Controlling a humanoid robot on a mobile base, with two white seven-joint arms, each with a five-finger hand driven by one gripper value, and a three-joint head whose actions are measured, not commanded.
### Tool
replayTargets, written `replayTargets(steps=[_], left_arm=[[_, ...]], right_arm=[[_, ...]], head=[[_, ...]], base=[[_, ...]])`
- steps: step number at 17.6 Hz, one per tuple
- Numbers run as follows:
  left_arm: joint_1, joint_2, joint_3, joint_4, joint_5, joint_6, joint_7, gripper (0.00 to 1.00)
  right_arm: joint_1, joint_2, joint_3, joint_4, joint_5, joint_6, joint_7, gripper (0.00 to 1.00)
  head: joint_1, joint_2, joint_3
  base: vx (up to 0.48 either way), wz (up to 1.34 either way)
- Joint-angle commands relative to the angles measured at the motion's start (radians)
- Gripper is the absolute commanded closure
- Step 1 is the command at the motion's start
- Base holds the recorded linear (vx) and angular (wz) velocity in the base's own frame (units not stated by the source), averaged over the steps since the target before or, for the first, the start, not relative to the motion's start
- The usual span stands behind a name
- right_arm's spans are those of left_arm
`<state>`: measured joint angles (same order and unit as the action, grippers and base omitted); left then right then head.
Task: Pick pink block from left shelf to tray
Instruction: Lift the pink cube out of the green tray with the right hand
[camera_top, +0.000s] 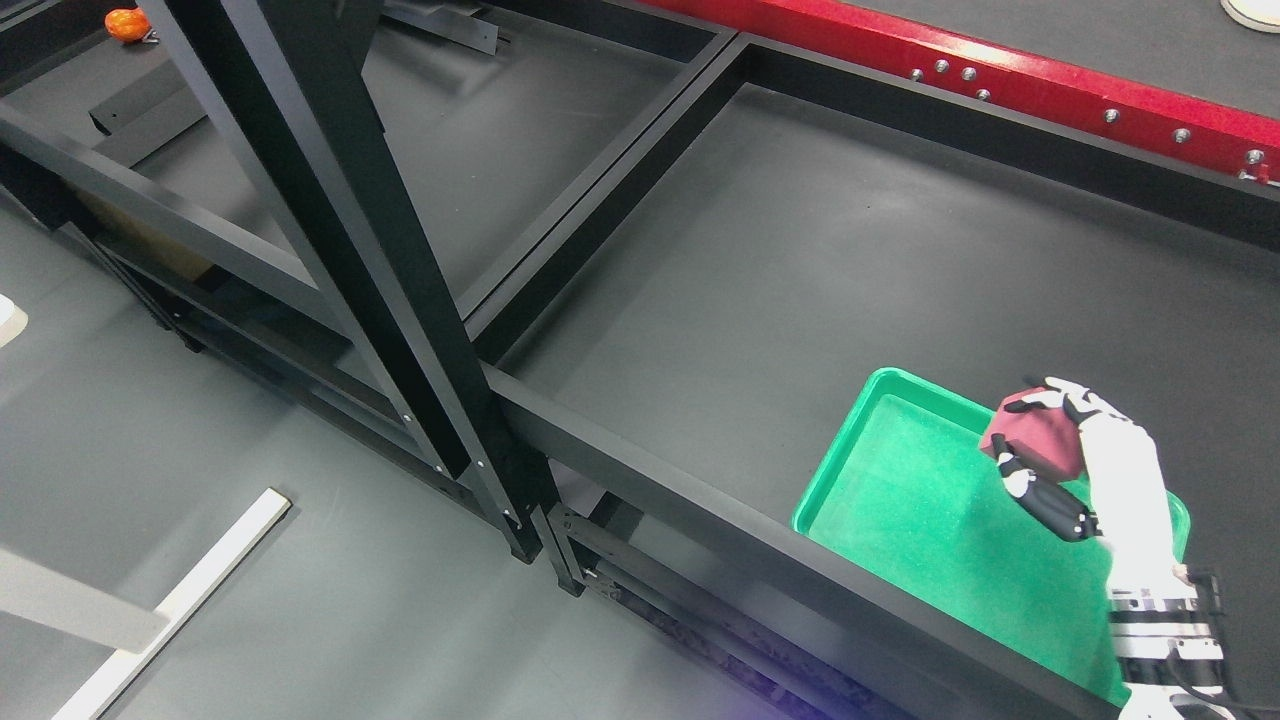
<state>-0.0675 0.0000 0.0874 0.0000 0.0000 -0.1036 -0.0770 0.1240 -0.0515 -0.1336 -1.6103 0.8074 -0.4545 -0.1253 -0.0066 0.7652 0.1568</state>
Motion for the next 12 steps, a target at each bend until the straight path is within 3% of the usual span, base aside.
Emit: replayTargets(steps=[1, 7, 12], left_arm=[[0.000, 0.017, 0.000, -0.017, 0.008, 0.001, 0.000, 0.00], [0.000, 0.017, 0.000, -0.017, 0.008, 0.001, 0.000, 0.00], [0.000, 0.017, 0.000, -0.017, 0.008, 0.001, 0.000, 0.00]], right_arm=[[0.014, 0.034, -0.067, -0.045, -0.056, -0.009, -0.095, 0.95], [0.043, 0.034, -0.064, -0.077, -0.085, -0.009, -0.200, 0.95], [0.072, 0.034, -0.064, -0.086, -0.100, -0.009, -0.201, 0.95]], head=[[0.0000, 0.000, 0.000], [0.0000, 0.000, 0.000], [0.0000, 0.000, 0.000]], base=[[-0.007, 0.06], [-0.041, 0.07], [-0.040, 0.11]])
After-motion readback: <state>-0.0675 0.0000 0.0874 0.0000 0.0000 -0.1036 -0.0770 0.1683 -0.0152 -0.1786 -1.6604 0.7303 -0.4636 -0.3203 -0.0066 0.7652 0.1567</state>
